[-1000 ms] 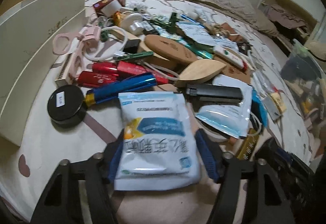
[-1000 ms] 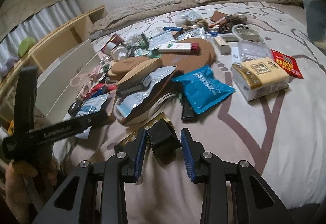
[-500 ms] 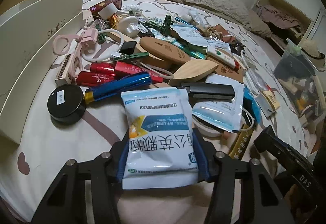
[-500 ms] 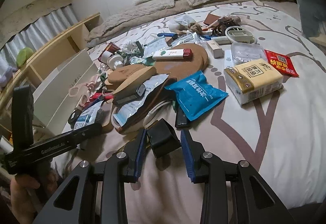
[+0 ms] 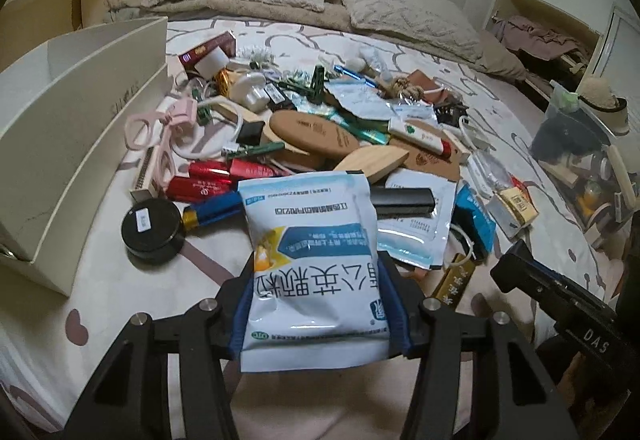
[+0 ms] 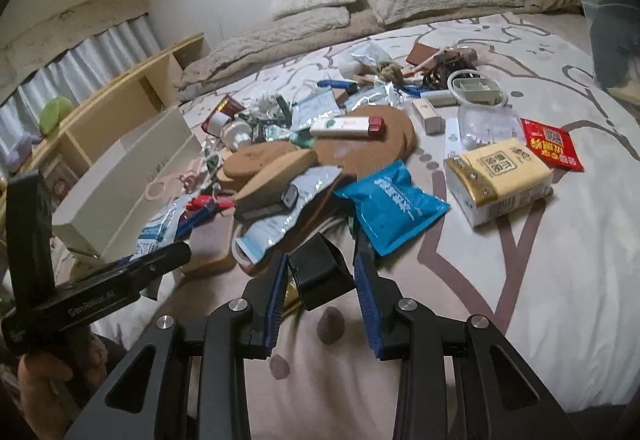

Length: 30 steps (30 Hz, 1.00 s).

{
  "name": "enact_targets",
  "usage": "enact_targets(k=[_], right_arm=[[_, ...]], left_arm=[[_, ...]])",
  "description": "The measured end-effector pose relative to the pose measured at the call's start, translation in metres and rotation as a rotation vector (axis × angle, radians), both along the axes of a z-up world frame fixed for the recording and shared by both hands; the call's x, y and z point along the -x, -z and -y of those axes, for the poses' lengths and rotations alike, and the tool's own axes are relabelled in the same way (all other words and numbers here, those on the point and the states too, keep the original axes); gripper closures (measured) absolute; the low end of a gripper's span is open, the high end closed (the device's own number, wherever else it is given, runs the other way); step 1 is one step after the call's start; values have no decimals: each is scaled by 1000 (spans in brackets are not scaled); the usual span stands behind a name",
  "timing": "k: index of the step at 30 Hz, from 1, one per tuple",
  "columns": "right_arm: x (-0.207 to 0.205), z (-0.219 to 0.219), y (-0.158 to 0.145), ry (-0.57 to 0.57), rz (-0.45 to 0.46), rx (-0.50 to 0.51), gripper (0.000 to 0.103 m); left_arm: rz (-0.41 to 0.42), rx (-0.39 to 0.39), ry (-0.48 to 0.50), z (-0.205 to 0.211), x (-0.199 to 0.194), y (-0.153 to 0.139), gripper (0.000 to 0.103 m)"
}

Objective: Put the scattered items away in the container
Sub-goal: 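Lift the white packet and black pouch with both grippers toward the white box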

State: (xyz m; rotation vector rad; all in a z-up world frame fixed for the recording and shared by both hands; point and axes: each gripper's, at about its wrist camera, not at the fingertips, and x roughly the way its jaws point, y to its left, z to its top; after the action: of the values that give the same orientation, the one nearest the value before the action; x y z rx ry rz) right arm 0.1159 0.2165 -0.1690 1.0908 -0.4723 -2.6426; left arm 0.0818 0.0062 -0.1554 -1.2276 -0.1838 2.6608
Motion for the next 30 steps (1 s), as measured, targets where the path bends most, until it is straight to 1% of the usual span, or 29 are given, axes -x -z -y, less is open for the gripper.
enact_targets(k=[5,13,16,30], right_arm=[[-3,0,-10,2,-27,-32,68],[-7,2,-33,1,-80,-42,68],[-9,5,-42,-7,-97,-42,68],[-8,31,-96,-42,-211,-76,68]], left_arm=[[-25,1,-12,5,-6,-11,49],[-89,-5,-45,23,-17,-40,49],[-112,6,-47,28,-20,-51,48],[-224,20,-85,61,-32,-100,48]])
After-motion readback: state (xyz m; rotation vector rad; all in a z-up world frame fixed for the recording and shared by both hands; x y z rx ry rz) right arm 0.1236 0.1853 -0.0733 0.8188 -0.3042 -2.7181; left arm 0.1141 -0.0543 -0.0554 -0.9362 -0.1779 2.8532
